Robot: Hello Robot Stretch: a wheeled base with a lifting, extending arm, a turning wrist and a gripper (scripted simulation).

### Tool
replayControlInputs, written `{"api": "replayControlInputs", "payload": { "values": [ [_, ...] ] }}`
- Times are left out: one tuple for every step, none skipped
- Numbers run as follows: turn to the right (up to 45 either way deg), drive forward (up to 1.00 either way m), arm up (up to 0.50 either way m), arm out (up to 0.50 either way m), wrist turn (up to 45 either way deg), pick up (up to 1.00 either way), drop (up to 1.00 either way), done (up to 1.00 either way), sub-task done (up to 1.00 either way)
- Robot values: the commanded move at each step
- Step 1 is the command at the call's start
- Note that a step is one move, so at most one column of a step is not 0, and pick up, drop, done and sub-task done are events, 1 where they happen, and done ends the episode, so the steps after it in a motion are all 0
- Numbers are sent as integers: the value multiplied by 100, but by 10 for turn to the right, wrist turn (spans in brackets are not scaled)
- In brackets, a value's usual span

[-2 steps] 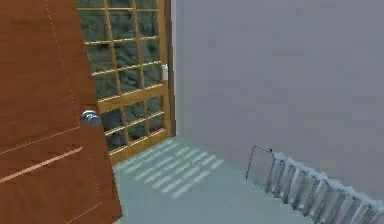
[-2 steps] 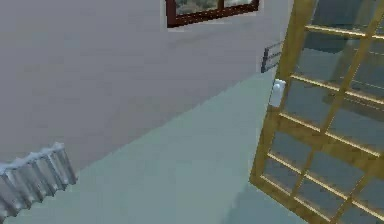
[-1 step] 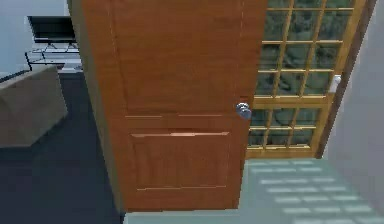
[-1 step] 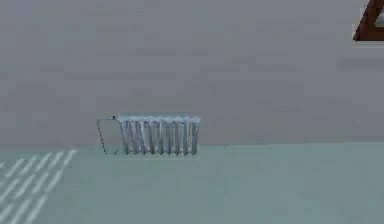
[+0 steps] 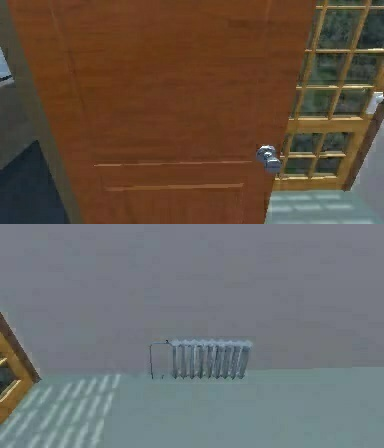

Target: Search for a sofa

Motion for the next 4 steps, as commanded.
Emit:
{"api": "replayControlInputs", "payload": {
  "values": [
    [-300,0,0,0,0,0,0,0,0],
    [0,50,0,0,0,0,0,0,0],
    [-210,0,0,0,0,0,0,0,0],
    [0,5,0,0,0,0,0,0,0]
  ]
}}
